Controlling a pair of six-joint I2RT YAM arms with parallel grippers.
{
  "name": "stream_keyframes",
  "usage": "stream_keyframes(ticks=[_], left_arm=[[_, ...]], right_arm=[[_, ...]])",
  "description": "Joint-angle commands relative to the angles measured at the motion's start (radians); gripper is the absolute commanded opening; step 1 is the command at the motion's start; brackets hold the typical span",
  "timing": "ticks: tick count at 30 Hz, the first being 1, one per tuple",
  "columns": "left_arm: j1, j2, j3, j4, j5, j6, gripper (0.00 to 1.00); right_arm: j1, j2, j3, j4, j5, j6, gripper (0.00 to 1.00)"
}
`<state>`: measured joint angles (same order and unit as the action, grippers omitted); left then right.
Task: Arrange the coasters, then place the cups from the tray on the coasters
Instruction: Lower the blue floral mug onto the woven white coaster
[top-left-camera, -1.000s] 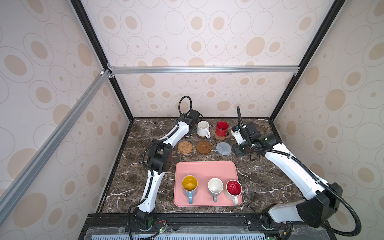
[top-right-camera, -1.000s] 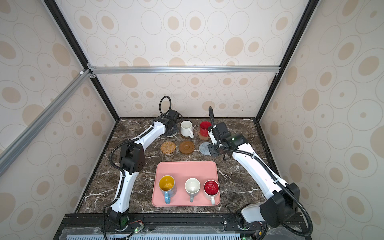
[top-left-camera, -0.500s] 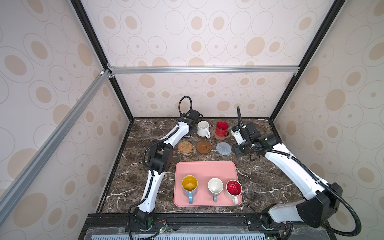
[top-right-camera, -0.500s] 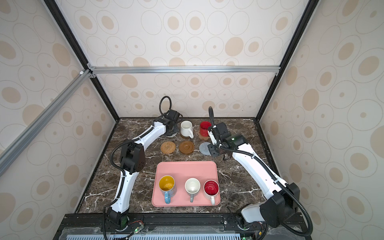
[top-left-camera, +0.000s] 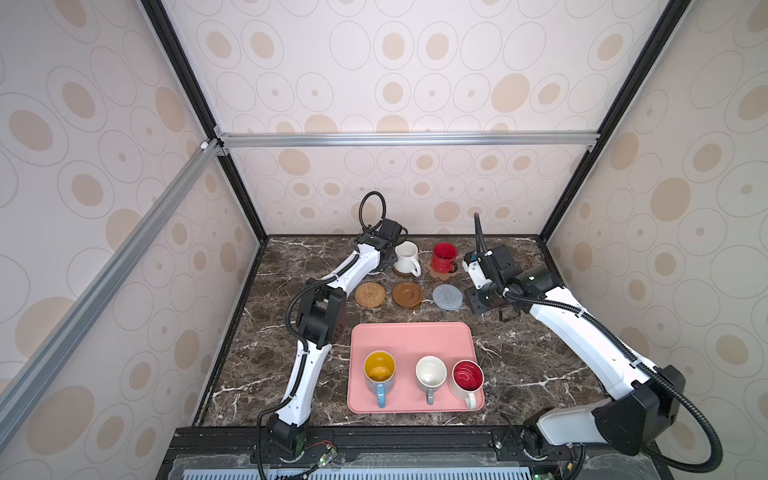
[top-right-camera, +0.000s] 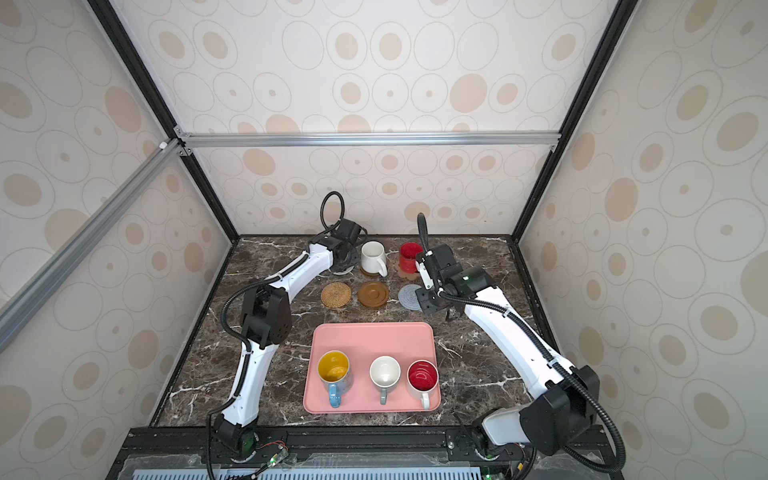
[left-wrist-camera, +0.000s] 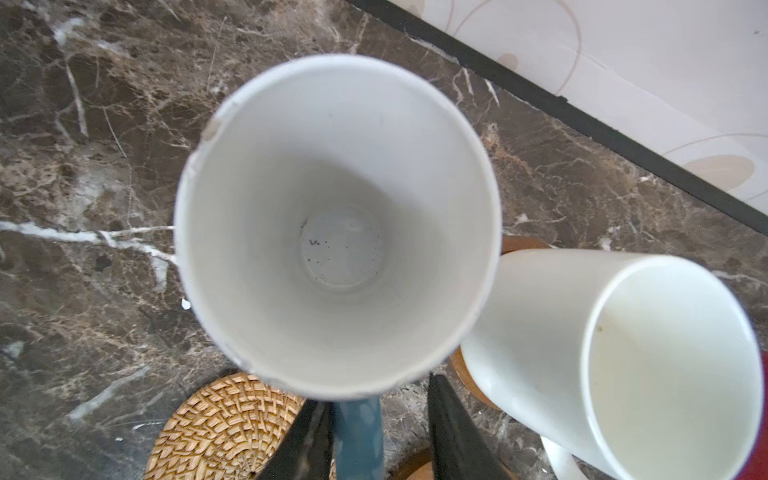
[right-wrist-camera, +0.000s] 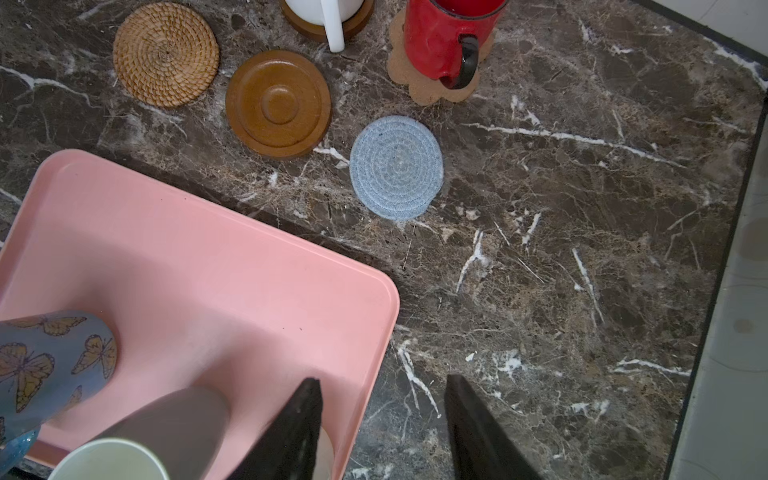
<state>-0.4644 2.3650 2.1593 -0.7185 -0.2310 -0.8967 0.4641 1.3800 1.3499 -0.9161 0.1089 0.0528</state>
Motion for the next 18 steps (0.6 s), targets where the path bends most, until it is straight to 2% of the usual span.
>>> stream_keyframes(ticks=[1,10,18], left_arm=[[-0.006,-0.009,0.022,0.018,0.005,-0.011,0.38],[-0.009,-0.028,0.013,-0.006,0.004,0.012,0.41],[-0.025,-0.13,-0.066,0.01,-0.005,0.039,0.47]], right_arm=[[-0.006,-0.007,-0.009,-0.019,0.009,0.005,0.52],[-0.006,-0.007,-0.007,-0.023,0.015,-0.003,0.52],[-0.007,-0.007,0.01,-0.036,0.011,0.001,0.52]])
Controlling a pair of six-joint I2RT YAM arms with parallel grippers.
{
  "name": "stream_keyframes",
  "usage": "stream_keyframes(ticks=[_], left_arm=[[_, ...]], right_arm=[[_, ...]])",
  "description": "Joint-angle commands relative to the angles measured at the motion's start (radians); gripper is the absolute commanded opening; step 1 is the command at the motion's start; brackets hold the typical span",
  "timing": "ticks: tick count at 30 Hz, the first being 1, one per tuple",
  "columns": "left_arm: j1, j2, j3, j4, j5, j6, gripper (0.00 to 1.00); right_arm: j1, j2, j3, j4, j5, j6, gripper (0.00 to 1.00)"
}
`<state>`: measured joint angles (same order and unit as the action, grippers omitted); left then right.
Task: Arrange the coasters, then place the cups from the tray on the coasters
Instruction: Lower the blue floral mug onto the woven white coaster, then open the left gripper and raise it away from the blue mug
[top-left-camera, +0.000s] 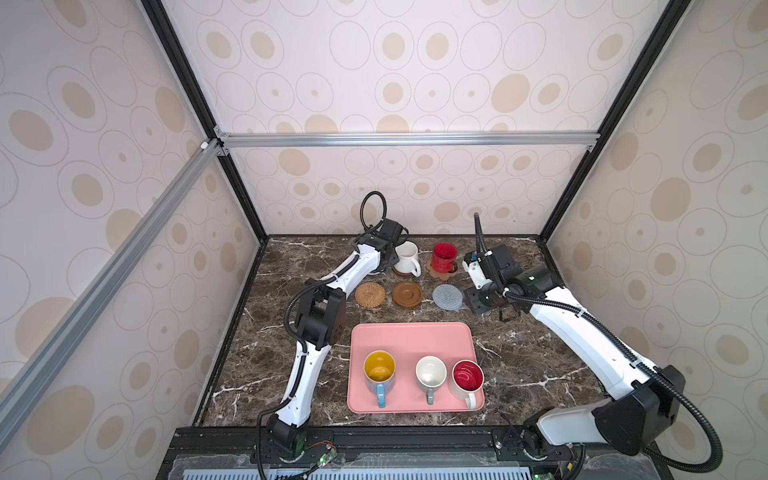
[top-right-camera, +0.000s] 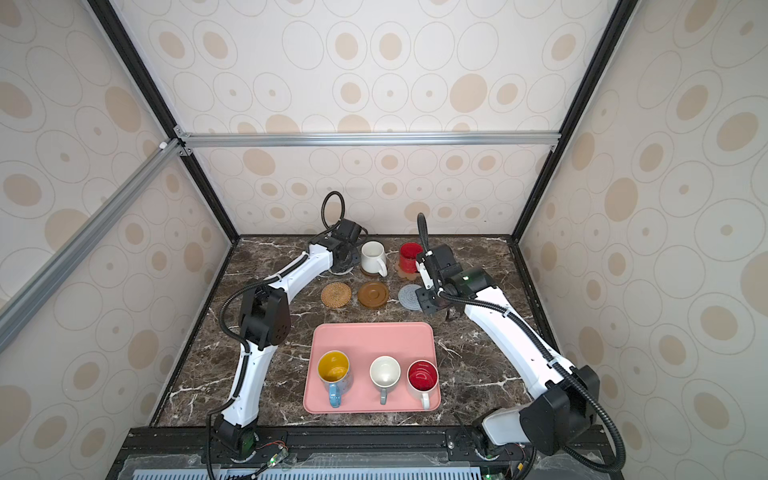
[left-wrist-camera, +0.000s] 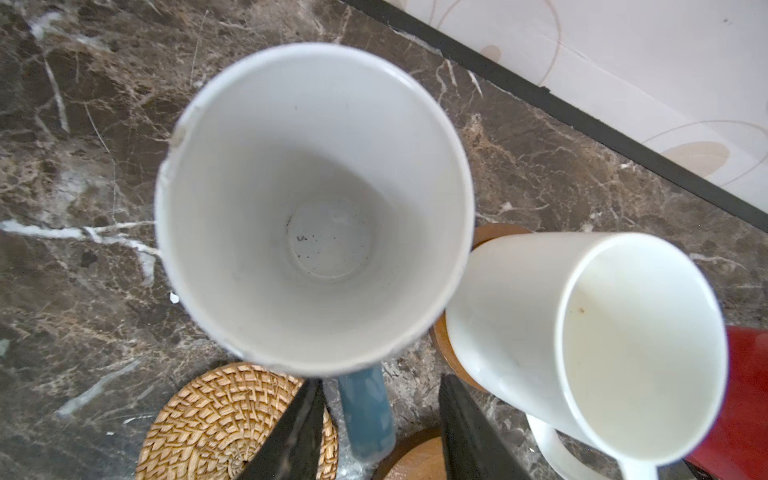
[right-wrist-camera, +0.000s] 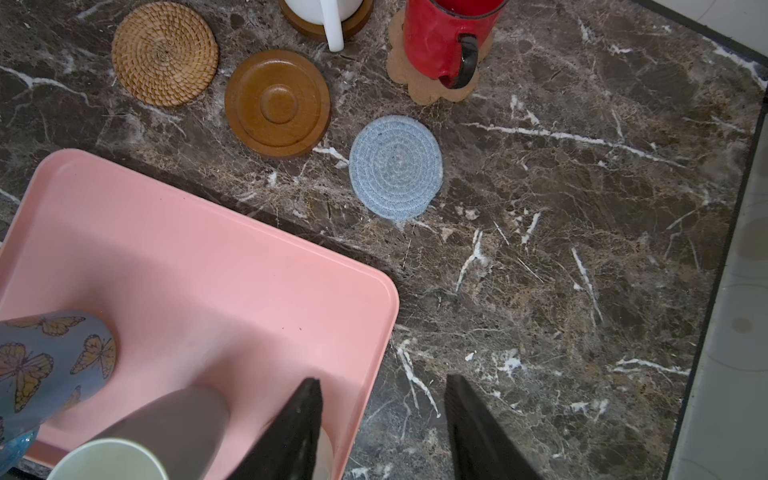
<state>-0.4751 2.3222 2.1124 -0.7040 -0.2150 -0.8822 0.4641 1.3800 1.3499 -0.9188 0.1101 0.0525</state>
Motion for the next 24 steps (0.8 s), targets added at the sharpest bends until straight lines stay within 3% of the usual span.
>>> stream_keyframes(ticks=[1,5,11,16,24], left_arm=[[-0.02,-0.11,-0.041,0.004,-0.021,0.028,0.48],[-0.034,-0.222,-0.17,0.068,-0.006,0.062,0.5],[-0.04,-0.455,-0.478,0.256,0.079,0.123,0.52],[-0.042,-0.62,-0.64,0.279,0.16,0.164,0.53],[-0.05,-0.928,-0.972,0.39,0.202,0.173,0.56]], right_arm=[[-0.006,-0.007,0.012,-0.035,0.009,0.005,0.52],[-0.008,-0.01,0.013,-0.043,0.002,0.028,0.52],[-0.008,-0.016,0.018,-0.088,0.017,0.087,0.52],[-0.007,-0.019,0.043,-0.155,0.043,0.163,0.52],[-0.005,-0.035,-0.009,-0.138,-0.065,0.239,0.52]])
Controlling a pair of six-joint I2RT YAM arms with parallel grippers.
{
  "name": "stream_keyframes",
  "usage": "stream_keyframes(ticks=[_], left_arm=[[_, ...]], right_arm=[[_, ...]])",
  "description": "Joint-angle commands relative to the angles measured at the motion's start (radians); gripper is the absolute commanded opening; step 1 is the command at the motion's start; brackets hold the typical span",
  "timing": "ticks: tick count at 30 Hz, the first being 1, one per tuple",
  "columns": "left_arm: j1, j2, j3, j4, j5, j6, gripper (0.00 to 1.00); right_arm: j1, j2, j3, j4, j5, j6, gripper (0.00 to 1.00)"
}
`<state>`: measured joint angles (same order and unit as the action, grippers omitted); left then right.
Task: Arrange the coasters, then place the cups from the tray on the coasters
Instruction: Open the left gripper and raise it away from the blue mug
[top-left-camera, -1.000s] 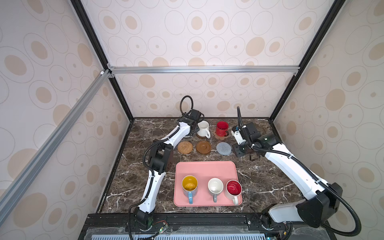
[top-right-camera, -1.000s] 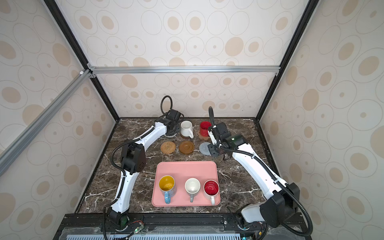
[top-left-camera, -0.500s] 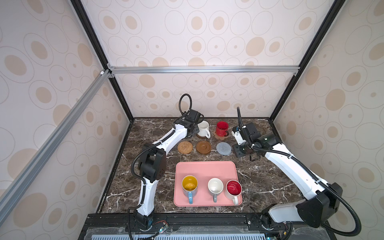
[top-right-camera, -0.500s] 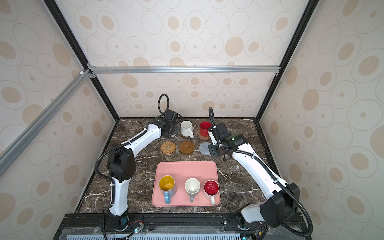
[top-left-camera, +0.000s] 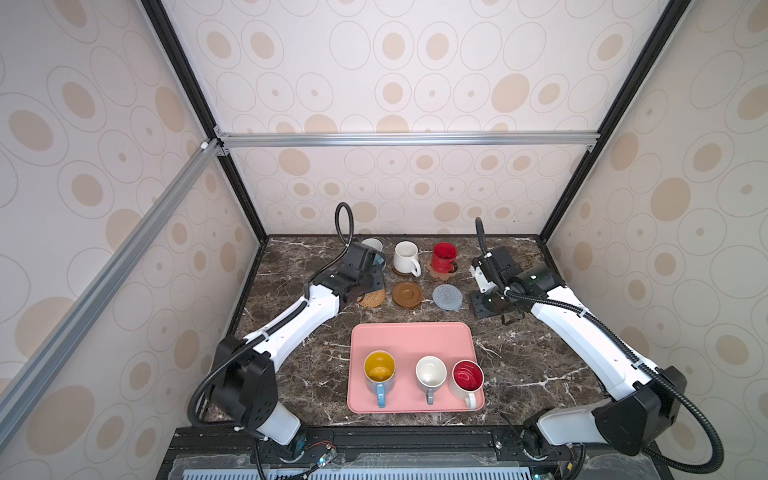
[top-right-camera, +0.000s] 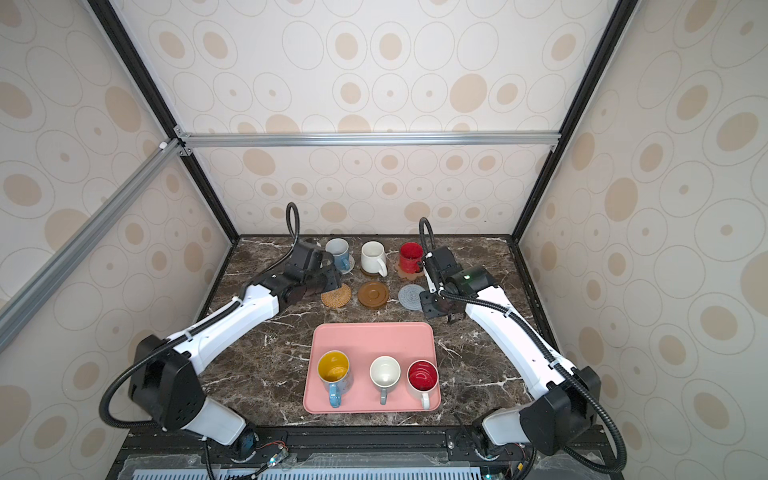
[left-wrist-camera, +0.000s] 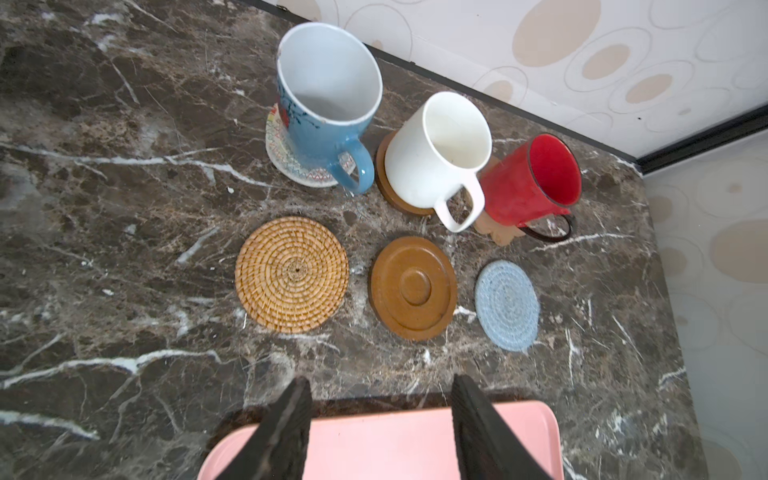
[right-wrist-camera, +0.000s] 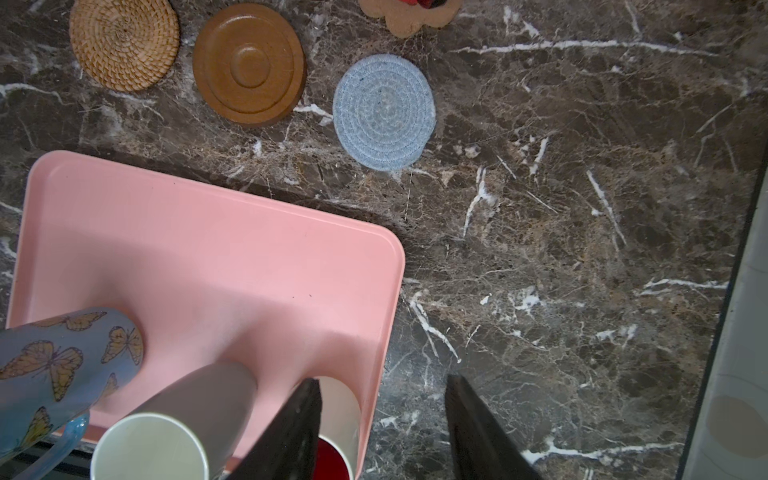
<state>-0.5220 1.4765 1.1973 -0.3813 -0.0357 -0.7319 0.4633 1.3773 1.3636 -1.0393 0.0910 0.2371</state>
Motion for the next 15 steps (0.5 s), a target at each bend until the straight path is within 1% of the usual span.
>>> stream_keyframes(ticks=[1,4,7,10,15], left_arm=[[-0.004,-0.122,-0.091,0.082,0.028,0.019,0.56],[-0.005,-0.213,-0.166,0.096,0.043,0.026,0.56],[-0.005,-0.267,-0.2,0.06,0.052,0.05,0.56],[-0.008,-0.302,-0.219,0.012,0.049,0.06,0.56],[-0.021,-0.358,-0.27,0.009,0.06,0.053,0.56]], right_arm=[[-0.003,-0.039,-0.038,-0.007,-0.059,0.068,0.52],[0.0,-0.065,-0.09,0.032,-0.084,0.107,0.52],[0.001,-0.089,-0.126,0.051,-0.091,0.138,0.52],[0.002,-0.1,-0.142,0.051,-0.091,0.155,0.53],[0.004,-0.123,-0.163,0.06,-0.091,0.172,0.54]])
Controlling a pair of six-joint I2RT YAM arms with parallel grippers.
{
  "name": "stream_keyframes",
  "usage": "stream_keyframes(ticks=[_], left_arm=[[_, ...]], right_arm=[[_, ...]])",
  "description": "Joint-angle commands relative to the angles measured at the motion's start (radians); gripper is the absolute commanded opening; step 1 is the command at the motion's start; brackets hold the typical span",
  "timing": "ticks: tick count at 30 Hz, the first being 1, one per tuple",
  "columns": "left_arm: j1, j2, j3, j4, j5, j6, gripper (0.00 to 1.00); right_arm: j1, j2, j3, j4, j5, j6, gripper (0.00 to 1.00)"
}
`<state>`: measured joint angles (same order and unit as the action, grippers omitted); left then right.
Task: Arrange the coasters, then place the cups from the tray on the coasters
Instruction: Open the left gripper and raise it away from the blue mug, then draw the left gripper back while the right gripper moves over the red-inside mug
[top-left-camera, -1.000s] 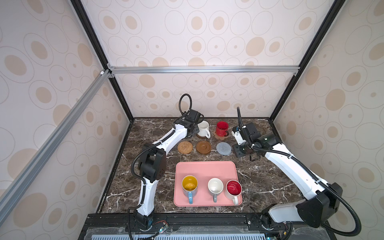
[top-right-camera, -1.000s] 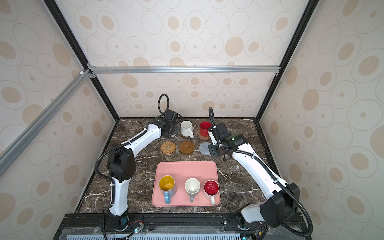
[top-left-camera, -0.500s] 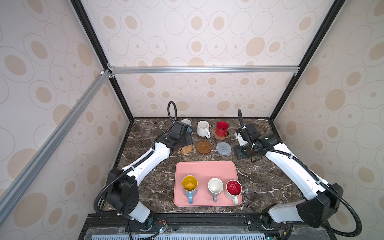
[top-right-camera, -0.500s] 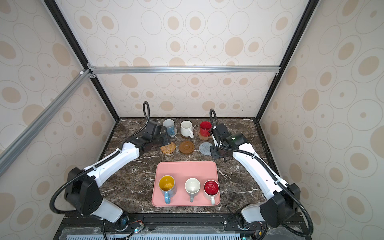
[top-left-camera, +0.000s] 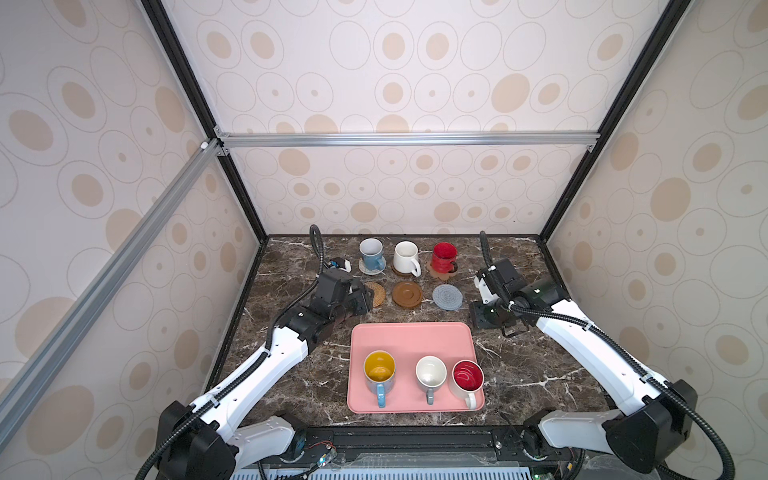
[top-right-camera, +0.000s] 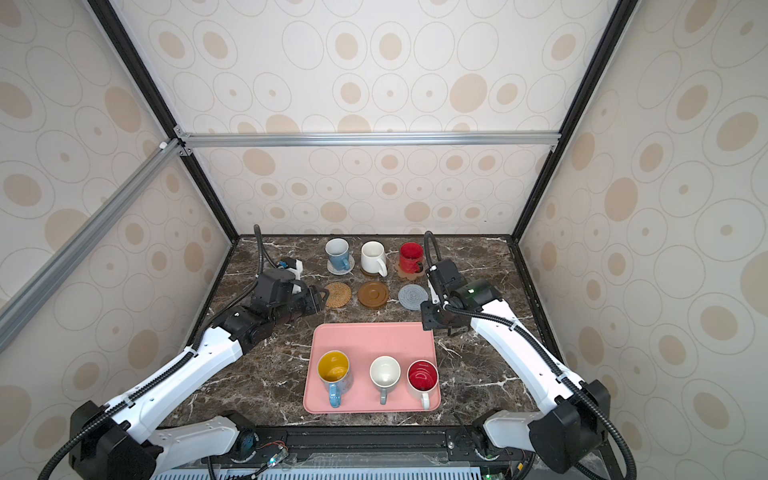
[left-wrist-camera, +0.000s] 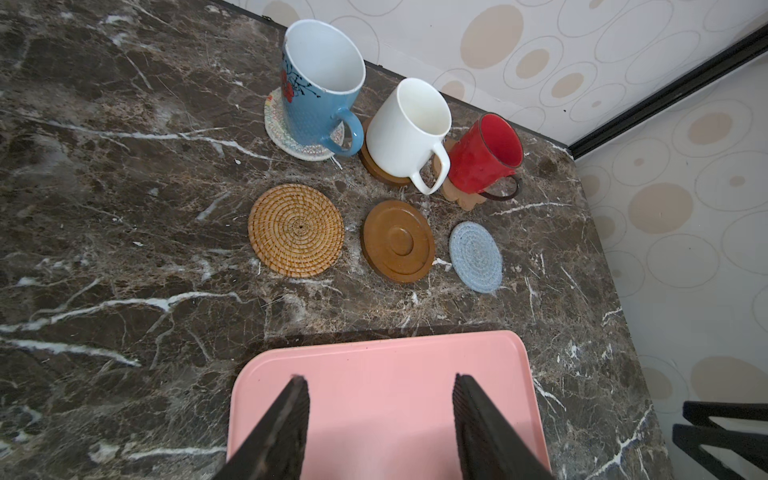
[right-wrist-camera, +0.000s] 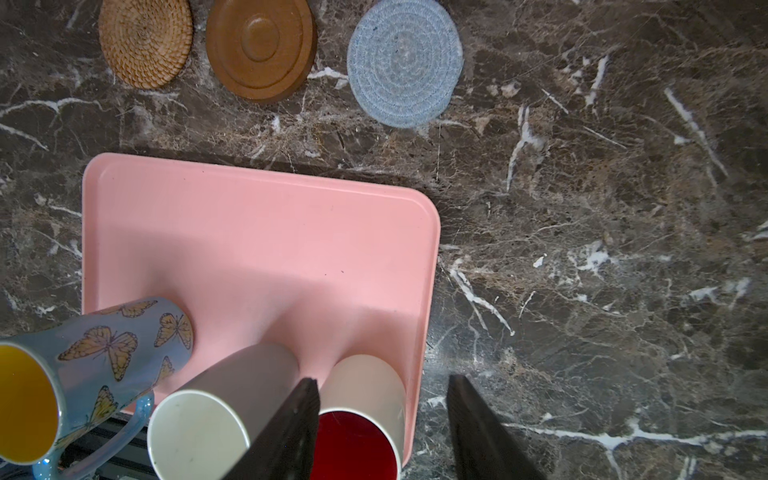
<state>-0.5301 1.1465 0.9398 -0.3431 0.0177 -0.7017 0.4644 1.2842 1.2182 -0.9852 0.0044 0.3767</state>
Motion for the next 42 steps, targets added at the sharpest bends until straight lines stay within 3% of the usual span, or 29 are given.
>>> stream_keyframes(ticks=[1,30,42], left_arm=[[-0.016,-0.031,-0.016,-0.033,0.005,0.023,0.57],[-0.055,-0.08,-0.054,-0.048,-0.031,-0.036,0.58],[-0.056,-0.081,-0.076,-0.015,-0.038,-0.055,0.59]], right_arm=[[0.004,-0.036,-0.023,0.008,-0.006,0.038,0.54],[0.038,-0.077,-0.077,0.016,-0.032,0.08,0.55],[0.109,-0.105,-0.089,-0.136,0.034,0.1,0.55]])
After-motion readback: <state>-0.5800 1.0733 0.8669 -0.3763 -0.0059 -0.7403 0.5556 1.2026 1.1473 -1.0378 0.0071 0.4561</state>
